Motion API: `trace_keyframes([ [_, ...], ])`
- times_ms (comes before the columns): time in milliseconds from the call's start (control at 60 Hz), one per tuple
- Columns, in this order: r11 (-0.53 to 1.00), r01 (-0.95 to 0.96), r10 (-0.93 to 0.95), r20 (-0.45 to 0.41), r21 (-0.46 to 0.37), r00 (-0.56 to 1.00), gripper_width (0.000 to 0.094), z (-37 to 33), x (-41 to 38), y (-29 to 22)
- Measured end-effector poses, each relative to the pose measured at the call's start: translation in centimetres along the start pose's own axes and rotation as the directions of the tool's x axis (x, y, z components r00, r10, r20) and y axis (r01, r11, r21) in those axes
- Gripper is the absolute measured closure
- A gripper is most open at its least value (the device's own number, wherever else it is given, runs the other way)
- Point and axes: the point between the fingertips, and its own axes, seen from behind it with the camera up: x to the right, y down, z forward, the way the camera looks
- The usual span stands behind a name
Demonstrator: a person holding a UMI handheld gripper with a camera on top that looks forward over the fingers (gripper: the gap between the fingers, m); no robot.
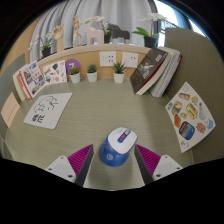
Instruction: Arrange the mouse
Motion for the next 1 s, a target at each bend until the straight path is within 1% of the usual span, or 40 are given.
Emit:
trace_keyframes([
  [83, 1.0, 0.0, 0.0, 0.015, -0.013, 1.0, 0.0108, 1.7, -0.3, -1.0],
  [167, 1.0, -0.001, 0.001, 0.041, -0.015, 0.999, 0.0152, 2.8, -1.1, -2.3],
  [333, 0.999, -0.003, 0.006, 0.052, -0.052, 0.999, 0.0275, 5.2, -1.9, -3.2],
  [383, 0.998, -0.003, 0.005, 0.034, -0.069, 0.999, 0.0339, 5.6, -1.7, -3.1],
  [417, 0.998, -0.001, 0.003, 0.023, -0.064, 1.0, 0.0415, 5.8, -1.5, -3.4],
  [450, 0.998, -0.008, 0.01, 0.025, -0.068, 1.0, 0.0415, 5.9, -1.5, -3.4],
  [517, 0.996, -0.01, 0.012, 0.023, -0.085, 1.0, 0.046, 6.0, -1.2, -3.4],
  [550, 0.996, -0.015, 0.017, 0.018, -0.093, 1.0, 0.0467, 6.0, -1.2, -3.3],
  [633, 0.993, -0.027, 0.027, -0.007, -0.114, 1.0, 0.0528, 6.2, -1.0, -3.4],
  [683, 0.991, -0.036, 0.034, -0.016, -0.132, 0.999, 0.0547, 6.3, -1.0, -3.5],
  [750, 0.986, -0.046, 0.044, -0.018, -0.161, 0.999, 0.0548, 6.5, -1.2, -3.7],
  [817, 0.981, -0.073, 0.067, -0.038, -0.182, 0.997, 0.0547, 6.5, -1.2, -4.5],
  [883, 0.988, -0.079, 0.071, -0.069, -0.129, 0.995, 0.0548, 5.7, -1.4, -7.8],
  [950, 0.997, -0.07, 0.065, -0.108, -0.04, 0.992, 0.0545, 3.9, -2.2, -12.9],
  [1000, 0.997, -0.073, 0.076, -0.119, 0.03, 0.99, 0.0546, 2.3, -3.6, -17.1],
])
